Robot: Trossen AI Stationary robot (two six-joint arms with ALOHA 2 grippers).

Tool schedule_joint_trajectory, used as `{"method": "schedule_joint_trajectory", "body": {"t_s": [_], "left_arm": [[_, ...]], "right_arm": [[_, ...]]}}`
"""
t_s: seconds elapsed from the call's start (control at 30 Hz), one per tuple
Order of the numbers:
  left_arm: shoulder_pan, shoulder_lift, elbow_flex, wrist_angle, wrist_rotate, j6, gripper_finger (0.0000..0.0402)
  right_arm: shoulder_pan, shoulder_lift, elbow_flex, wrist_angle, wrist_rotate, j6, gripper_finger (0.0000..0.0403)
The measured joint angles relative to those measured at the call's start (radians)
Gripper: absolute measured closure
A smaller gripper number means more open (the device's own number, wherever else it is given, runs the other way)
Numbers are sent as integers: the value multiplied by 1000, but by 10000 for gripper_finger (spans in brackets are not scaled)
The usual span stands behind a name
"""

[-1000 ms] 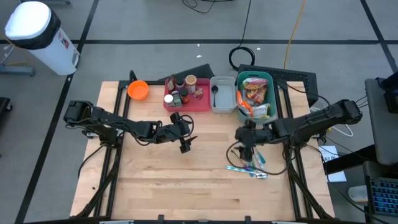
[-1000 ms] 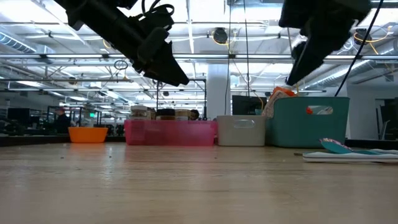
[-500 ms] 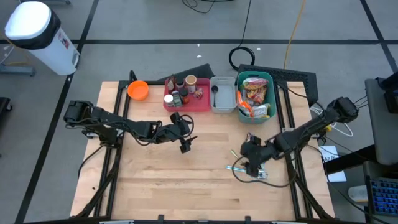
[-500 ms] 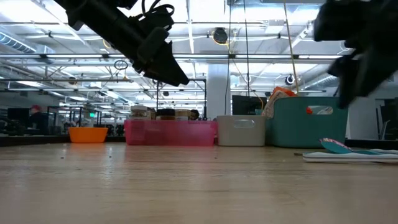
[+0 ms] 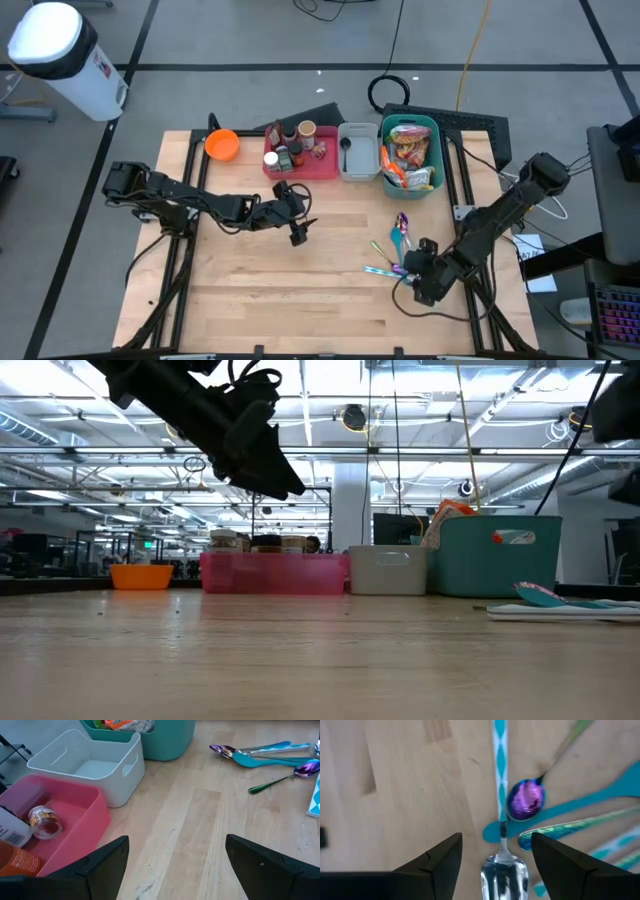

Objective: Pick & Place Food Item
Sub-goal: Put the bottom white and blue spoon into the white bin

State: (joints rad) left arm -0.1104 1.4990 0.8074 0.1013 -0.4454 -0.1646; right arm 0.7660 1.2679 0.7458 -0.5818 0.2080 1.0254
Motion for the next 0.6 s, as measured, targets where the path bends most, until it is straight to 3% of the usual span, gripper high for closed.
{"method": "schedule_joint_trajectory", "body": {"t_s": [0.33, 0.6], "left_arm": [[0, 0, 0, 0, -1, -50, 62], [0, 0, 0, 0, 0, -54, 62]], "right_arm": [[-14, 142, -49, 236, 58, -205, 213], [-98, 160, -49, 286, 84, -324, 218]]}}
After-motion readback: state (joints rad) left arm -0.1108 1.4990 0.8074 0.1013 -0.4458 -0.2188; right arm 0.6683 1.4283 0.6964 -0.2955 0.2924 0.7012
